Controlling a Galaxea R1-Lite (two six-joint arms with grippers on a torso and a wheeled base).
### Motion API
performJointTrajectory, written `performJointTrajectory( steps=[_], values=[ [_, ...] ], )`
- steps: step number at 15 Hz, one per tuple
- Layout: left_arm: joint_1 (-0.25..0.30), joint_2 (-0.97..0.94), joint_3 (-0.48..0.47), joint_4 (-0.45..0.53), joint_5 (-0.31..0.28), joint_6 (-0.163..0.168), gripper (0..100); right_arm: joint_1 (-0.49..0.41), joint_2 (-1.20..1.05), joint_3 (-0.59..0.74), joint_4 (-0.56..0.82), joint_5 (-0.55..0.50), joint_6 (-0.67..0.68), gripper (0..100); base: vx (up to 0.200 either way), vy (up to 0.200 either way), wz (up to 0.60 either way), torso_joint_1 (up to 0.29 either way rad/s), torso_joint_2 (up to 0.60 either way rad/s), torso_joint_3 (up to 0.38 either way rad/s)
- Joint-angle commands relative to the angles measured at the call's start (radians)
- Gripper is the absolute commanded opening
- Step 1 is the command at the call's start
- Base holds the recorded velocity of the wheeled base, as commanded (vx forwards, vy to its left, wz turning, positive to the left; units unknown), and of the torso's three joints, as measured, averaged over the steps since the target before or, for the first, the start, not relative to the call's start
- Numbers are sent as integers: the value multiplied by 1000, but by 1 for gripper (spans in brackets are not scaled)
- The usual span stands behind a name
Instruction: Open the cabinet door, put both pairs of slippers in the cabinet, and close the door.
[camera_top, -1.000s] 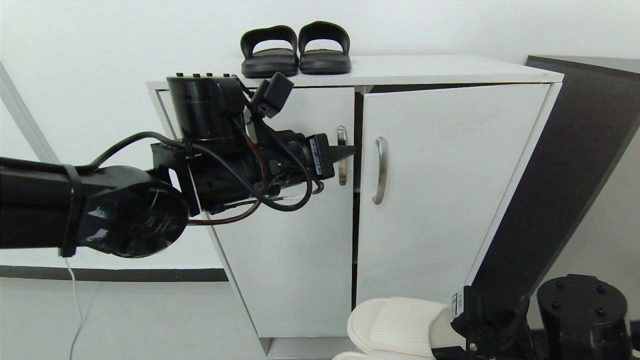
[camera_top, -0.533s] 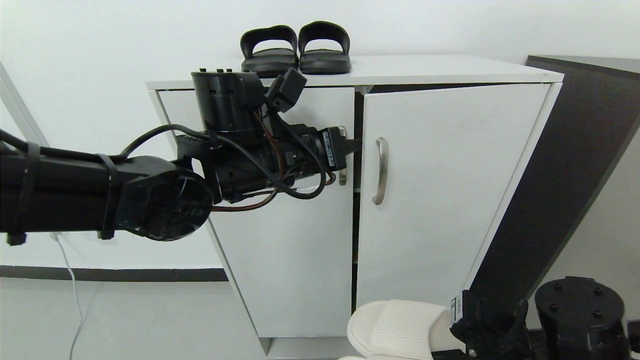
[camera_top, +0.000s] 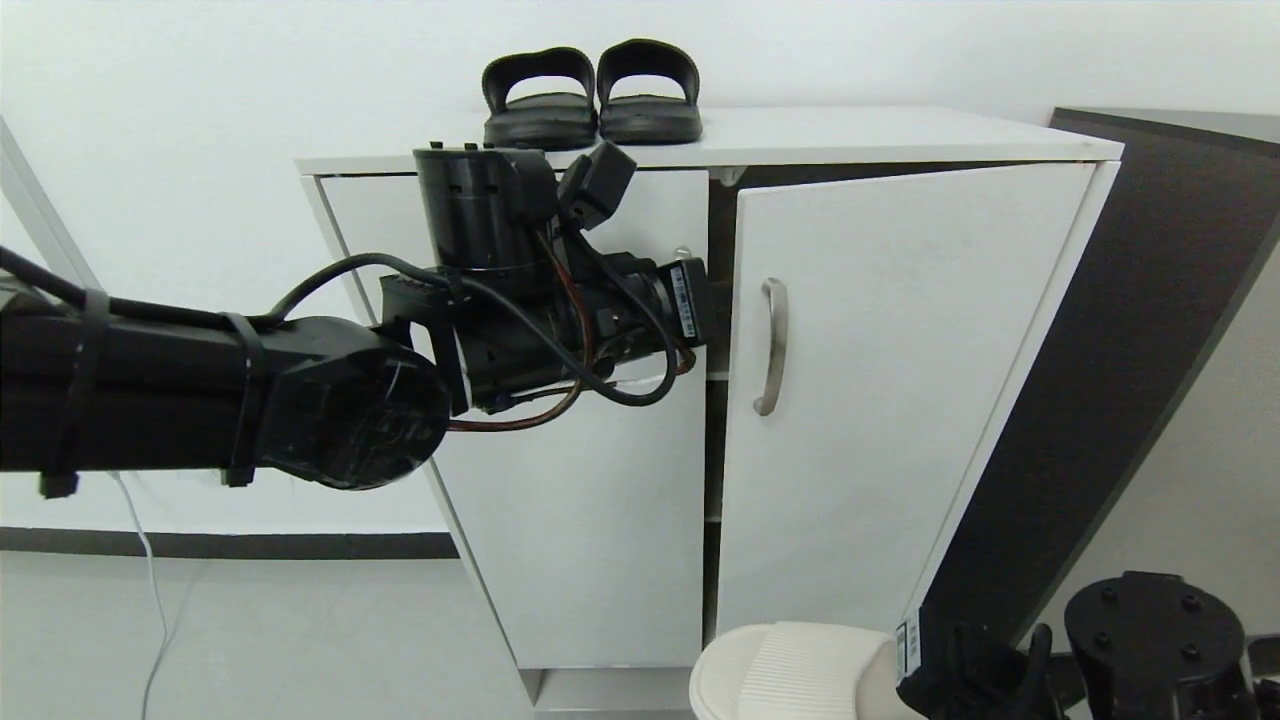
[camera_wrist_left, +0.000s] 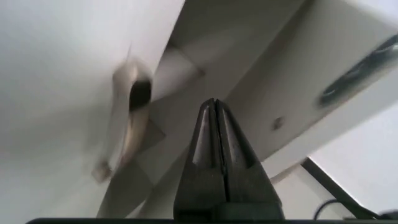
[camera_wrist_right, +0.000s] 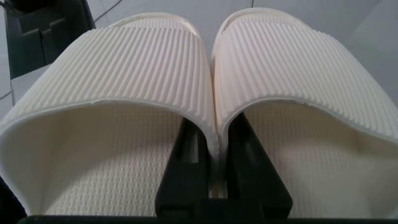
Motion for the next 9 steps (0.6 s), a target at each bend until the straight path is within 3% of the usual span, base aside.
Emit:
performJointTrajectory(
  steps=[1, 4, 5, 7, 9],
  values=[
    [-49, -17, 14, -2, 3, 0, 0, 23, -1, 12, 0, 1, 0, 0, -200, 0, 0, 7, -7, -2],
    [-150, -45, 43, -8, 8, 3, 0, 46, -9, 22, -2, 1, 1, 0, -200, 0, 0, -2, 2, 4],
    [-158, -49, 43, -8, 8, 3, 0, 46, -9, 24, -2, 1, 0, 0, -200, 0, 0, -2, -2, 2],
    [-156, -51, 43, -9, 8, 6, 0, 46, -4, 19, -7, -1, 1, 0, 0, 0, 0, 0, 0, 0],
    [-120, -55, 50, -9, 9, 9, 0, 43, 8, 1, -8, -8, 6, 0, 0, 0, 0, 0, 0, 0]
  ],
)
